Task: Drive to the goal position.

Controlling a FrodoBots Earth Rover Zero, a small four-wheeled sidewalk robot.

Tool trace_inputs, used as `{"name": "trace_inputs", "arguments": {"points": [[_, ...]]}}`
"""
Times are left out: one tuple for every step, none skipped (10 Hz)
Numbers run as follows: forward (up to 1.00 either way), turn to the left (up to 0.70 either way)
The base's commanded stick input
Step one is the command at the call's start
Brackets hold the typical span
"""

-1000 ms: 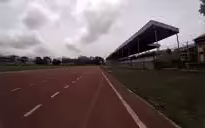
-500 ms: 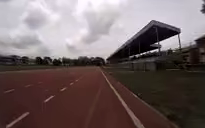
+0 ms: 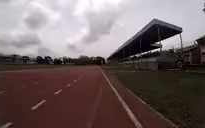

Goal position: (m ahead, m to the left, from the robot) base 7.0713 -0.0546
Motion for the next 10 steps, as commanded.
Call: {"name": "trace_inputs", "arguments": {"points": [[0.7, 0.0], [0.7, 0.0], [0.7, 0.0], [0.7, 0.0], [0.7, 0.0], [0.7, 0.0], [0.7, 0.0], [0.7, 0.0], [0.7, 0.0], [0.7, 0.0]]}}
